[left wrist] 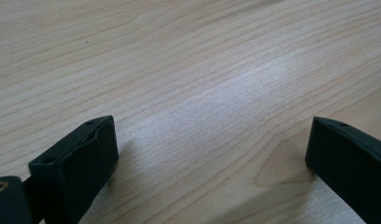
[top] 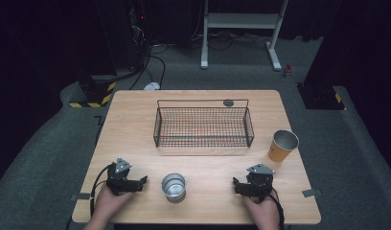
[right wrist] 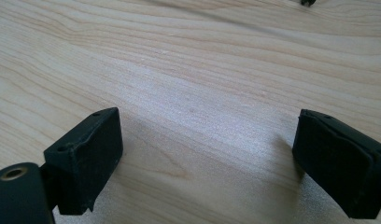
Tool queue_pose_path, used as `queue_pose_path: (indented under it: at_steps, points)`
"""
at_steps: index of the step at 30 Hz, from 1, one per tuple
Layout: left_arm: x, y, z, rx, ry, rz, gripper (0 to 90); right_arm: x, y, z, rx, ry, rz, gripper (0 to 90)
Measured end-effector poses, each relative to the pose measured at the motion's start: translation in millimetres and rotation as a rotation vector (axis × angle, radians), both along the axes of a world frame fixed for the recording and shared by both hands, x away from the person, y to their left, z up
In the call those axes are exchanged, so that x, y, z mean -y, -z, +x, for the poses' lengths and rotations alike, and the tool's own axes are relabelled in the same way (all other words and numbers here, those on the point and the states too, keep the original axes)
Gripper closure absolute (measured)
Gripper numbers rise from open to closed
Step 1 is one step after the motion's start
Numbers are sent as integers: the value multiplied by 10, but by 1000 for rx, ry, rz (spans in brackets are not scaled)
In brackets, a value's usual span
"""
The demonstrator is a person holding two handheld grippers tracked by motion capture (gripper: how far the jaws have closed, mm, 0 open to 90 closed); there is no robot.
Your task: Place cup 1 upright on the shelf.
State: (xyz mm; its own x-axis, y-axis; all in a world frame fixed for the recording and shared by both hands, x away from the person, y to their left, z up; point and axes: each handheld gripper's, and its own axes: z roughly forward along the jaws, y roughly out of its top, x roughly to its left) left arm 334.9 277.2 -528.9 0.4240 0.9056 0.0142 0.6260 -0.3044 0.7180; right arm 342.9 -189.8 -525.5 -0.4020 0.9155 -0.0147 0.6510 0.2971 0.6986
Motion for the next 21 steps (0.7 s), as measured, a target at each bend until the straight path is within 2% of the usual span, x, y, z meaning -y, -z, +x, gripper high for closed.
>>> queue_pose_path:
  at_steps: [9, 12, 15, 21]
  points:
    - [1, -41, -28, 15, 13, -1, 42, 0, 0, 0, 0, 1, 0, 84]
    - [4, -57, -33, 16, 18, -14, 37, 0, 0, 0, 0, 1, 0, 84]
    - [-5, -98, -44, 11, 24, -44, 33, -1, 0, 0, 0, 1, 0, 84]
    - [17, -169, -76, 45, 38, -57, 31, -1, 0, 0, 0, 1, 0, 83]
